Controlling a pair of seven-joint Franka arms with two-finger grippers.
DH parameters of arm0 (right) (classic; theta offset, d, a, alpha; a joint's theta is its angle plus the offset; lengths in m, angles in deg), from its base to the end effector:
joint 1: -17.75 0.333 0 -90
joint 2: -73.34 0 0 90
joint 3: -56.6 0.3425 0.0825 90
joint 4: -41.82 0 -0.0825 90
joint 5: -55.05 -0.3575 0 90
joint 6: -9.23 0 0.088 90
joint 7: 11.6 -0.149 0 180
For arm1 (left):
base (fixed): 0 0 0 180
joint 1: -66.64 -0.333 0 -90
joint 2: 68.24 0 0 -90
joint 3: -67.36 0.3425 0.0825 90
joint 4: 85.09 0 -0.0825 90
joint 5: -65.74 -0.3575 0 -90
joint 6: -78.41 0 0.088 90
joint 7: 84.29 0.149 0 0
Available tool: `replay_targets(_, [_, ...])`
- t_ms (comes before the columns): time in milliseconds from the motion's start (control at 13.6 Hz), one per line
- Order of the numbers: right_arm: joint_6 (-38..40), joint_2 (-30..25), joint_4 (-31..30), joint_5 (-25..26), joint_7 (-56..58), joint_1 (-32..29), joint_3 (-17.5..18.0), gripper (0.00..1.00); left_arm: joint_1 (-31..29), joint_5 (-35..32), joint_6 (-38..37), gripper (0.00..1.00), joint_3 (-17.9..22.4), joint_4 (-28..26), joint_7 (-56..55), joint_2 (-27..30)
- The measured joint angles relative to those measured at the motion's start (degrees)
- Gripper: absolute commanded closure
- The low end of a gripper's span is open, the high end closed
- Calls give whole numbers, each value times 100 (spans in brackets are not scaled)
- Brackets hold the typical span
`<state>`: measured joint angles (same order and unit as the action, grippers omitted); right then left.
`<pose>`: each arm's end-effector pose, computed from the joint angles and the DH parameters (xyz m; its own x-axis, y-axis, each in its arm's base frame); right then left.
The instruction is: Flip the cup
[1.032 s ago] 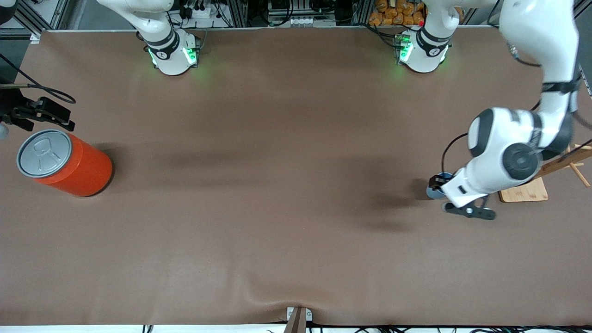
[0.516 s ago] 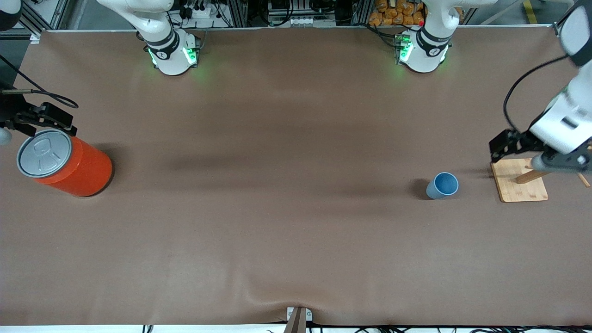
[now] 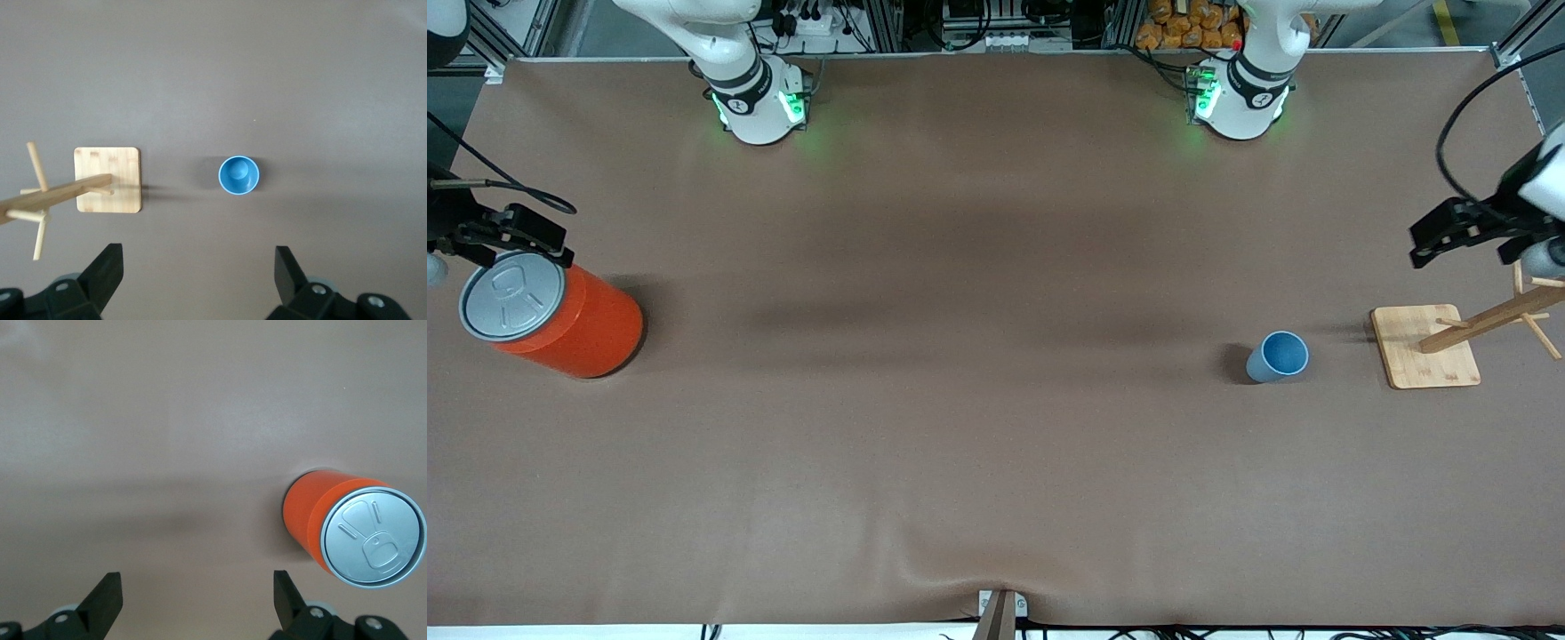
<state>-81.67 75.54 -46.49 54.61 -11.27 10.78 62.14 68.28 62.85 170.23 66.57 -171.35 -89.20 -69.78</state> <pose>0.5426 -0.0135 0.6031 0.9998 -0.0194 0.0071 -0.0193 -0.9997 -0.0113 0.5438 -0.0156 0.6270 0.9964 0.0417 0.0741 0.0450 -0.9980 -0.0438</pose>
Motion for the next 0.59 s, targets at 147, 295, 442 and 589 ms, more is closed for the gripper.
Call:
replay_targets(147, [-29,4,0,0,0,0,0,0,-70,29,-226,0,-13,-1,-8,102])
replay_targets(295, [-75,8,0,0,0,-1,-1,0,-68,32,-425,0,-103,-24,-173,206])
replay_targets(442, [-75,12,0,0,0,-1,-2,0,-65,45,-495,0,-214,-237,-230,377])
replay_targets(589, [-76,13,0,0,0,-2,-3,0,-32,72,-501,0,-323,-471,-231,520])
